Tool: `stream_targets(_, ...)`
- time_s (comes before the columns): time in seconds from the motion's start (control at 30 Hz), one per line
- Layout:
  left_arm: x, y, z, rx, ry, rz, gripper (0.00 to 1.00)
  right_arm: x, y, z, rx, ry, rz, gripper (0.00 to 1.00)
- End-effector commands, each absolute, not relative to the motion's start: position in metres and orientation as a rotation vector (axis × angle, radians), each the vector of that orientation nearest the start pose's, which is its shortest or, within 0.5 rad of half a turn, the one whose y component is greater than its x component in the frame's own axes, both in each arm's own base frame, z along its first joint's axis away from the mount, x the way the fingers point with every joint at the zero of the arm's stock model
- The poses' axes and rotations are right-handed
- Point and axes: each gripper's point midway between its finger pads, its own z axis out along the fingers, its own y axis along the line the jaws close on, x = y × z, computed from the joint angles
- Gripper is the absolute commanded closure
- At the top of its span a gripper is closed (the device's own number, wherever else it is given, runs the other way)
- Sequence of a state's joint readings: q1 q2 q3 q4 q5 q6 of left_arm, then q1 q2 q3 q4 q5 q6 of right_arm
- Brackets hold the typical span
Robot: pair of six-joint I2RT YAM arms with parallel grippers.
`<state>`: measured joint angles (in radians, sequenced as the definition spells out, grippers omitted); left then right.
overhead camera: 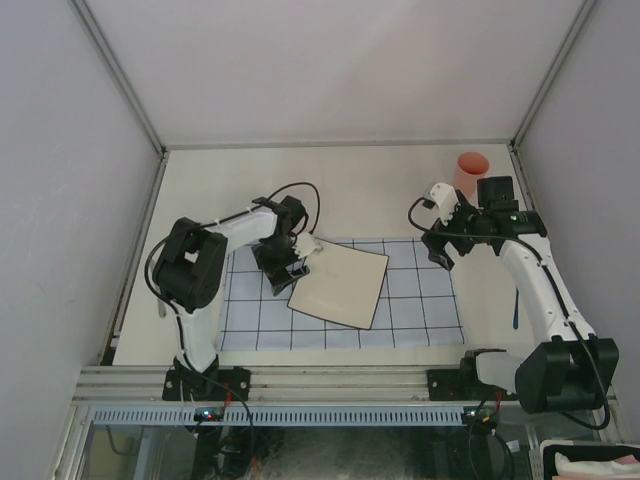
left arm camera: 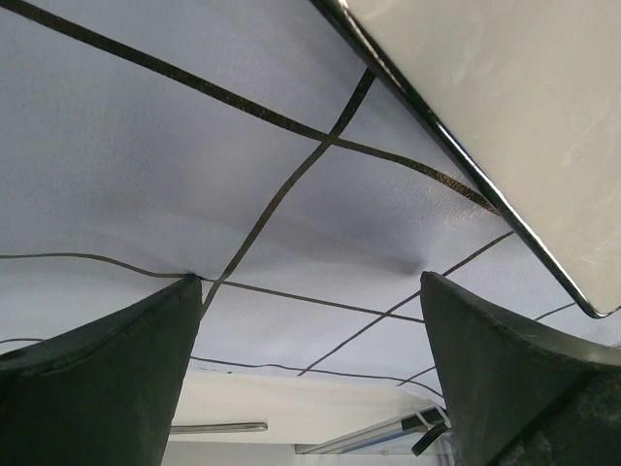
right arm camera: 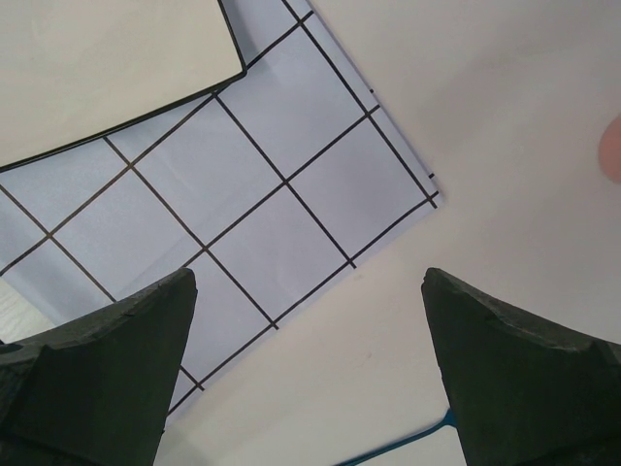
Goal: Set the dinner table for one person
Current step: Adjust the napkin at the center of the board.
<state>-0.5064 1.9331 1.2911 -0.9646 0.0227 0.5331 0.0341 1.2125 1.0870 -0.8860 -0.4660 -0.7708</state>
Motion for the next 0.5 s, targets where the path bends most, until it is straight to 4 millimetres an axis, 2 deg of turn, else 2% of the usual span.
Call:
stream_targets(0.0, 0.318, -0.16, -0.008, 1.549, 2.591, -0.112, 0.0, 0.276, 0.061, 0.181, -1.109, 2.135, 0.273, 0.0)
stream_targets(0.47, 0.327, -0.164, 0.004, 1.554, 2.584, -0.103, 0.0, 0.244, 0.046, 0.203, -1.051, 2.116, 0.22, 0.0)
